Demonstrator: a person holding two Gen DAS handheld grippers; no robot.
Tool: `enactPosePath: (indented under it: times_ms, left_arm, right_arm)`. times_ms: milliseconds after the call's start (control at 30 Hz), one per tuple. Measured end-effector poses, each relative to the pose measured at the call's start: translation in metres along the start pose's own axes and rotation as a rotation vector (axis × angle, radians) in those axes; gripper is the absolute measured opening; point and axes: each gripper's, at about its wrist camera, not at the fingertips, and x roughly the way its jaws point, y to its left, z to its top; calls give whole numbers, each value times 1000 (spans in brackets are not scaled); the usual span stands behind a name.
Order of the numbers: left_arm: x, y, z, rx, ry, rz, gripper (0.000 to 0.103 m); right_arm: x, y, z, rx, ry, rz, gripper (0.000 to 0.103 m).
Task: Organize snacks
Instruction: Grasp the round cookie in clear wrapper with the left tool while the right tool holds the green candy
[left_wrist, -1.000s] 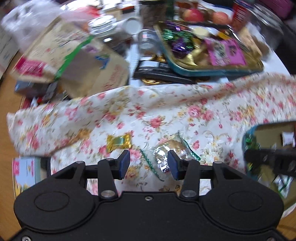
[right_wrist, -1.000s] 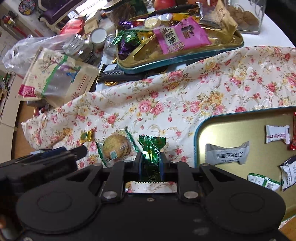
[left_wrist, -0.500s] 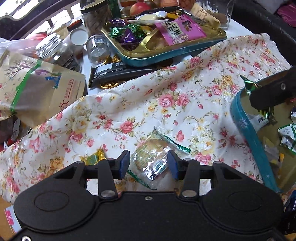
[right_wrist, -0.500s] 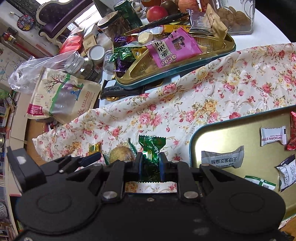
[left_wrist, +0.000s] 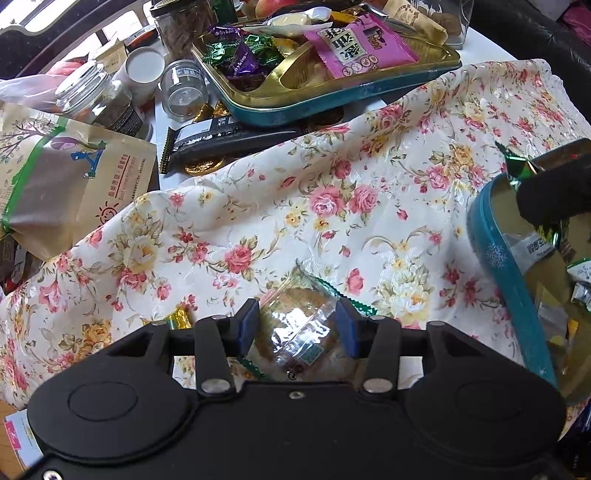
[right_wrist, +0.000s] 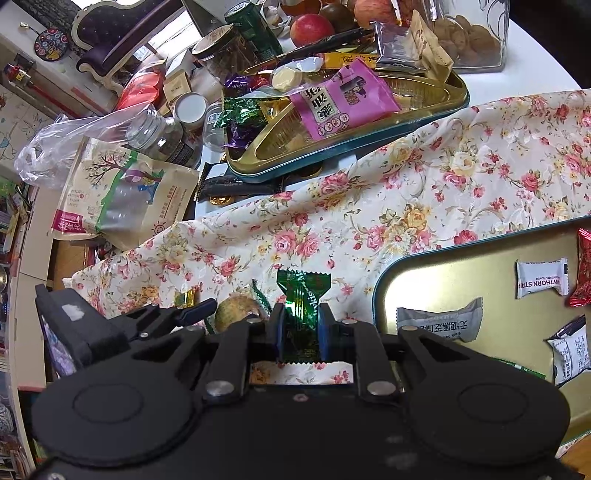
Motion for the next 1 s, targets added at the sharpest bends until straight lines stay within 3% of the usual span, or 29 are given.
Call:
enactPosePath:
  times_ms: [333,567,733,1000]
  left_arm:
    - [4,-3,5,-62,24,24,58]
    - [12,19,14,-263,76,47,62]
    - [20,23,15,-353,116,53,64]
    - [27,35,2,-511,222,7,67]
  right_arm:
    - [-2,0,-2,-4,-5,-8,20]
    - [-3,-1,0,7,-25,-30,20]
    - [-4,-1,-1,4,-25,-22,20]
    - [-6,0,-2,-4,-21,-18,20]
